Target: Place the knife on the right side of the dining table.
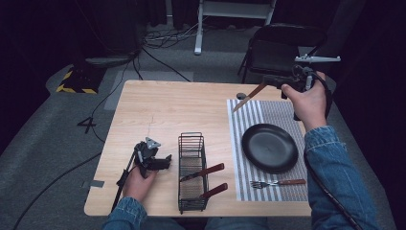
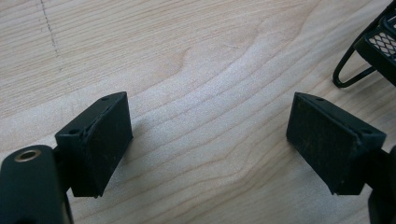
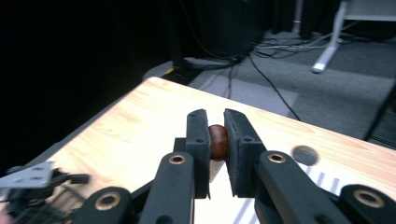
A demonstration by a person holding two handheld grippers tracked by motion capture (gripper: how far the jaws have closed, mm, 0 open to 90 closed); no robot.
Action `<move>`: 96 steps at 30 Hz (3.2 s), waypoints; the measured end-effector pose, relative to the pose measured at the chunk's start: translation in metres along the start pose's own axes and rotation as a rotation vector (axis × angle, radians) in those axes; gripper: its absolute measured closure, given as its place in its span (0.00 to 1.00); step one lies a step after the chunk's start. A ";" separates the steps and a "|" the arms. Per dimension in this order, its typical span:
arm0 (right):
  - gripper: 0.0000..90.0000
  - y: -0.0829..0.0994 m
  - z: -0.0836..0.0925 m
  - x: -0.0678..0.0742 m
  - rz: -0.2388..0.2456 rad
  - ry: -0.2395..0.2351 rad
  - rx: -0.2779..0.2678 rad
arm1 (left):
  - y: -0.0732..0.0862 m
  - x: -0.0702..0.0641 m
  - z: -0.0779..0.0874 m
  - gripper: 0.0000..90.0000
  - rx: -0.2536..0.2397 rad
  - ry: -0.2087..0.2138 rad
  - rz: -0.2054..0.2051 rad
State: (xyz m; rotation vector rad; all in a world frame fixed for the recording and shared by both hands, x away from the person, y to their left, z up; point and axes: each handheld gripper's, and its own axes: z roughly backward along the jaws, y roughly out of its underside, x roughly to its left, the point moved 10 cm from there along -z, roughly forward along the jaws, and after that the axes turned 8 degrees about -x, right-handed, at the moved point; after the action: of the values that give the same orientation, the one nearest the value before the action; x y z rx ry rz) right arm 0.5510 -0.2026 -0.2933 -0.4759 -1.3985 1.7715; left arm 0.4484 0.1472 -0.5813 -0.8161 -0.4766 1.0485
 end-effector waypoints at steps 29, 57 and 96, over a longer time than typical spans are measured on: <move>0.90 0.067 -0.042 -0.091 -0.085 0.150 0.075 | 0.000 0.001 0.000 0.16 0.002 -0.004 -0.001; 0.82 0.089 -0.037 -0.129 -0.099 0.308 0.134 | 0.000 0.001 0.000 0.16 0.002 -0.006 0.002; 0.48 0.166 -0.030 -0.197 -0.120 0.469 0.217 | 0.000 0.000 0.000 0.16 -0.002 -0.007 0.007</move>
State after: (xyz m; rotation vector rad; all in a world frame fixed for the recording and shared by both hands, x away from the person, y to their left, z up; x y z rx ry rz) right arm 0.6311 -0.3465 -0.4943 -0.6269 -0.8805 1.5632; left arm 0.4485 0.1476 -0.5813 -0.8164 -0.4809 1.0581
